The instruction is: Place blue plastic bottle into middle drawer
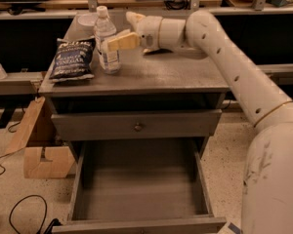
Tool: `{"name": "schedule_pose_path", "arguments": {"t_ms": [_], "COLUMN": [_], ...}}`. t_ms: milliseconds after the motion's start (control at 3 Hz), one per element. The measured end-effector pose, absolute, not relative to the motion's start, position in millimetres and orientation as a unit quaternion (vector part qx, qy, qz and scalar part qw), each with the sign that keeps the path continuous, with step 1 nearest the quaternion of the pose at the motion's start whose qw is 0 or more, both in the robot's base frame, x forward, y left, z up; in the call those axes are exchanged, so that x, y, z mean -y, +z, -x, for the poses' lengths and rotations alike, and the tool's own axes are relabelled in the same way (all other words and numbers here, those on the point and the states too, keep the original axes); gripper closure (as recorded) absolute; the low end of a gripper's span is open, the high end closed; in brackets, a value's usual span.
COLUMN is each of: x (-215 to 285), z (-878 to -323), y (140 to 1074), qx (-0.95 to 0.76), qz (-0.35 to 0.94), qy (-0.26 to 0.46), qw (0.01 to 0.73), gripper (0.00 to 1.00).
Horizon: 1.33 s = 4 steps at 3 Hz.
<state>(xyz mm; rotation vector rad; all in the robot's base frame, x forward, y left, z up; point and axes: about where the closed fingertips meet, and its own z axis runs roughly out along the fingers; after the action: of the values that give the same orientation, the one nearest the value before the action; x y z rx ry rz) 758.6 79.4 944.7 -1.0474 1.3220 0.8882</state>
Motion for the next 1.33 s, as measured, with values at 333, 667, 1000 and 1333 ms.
{"name": "schedule_pose_path", "arguments": {"t_ms": [333, 667, 1000, 1333], "x": [-111, -138, -146, -140], "z": [-752, -739, -725, -695], "y": [923, 911, 916, 943], "qx": [-0.573, -0.572, -0.567, -0.557], "qz": [0.445, 0.452, 0.461, 0.479], "qy": [0.401, 0.417, 0.411, 0.381], "qw": [0.559, 0.543, 0.545, 0.561], "gripper": [0.18, 0.42, 0.65, 0.88]}}
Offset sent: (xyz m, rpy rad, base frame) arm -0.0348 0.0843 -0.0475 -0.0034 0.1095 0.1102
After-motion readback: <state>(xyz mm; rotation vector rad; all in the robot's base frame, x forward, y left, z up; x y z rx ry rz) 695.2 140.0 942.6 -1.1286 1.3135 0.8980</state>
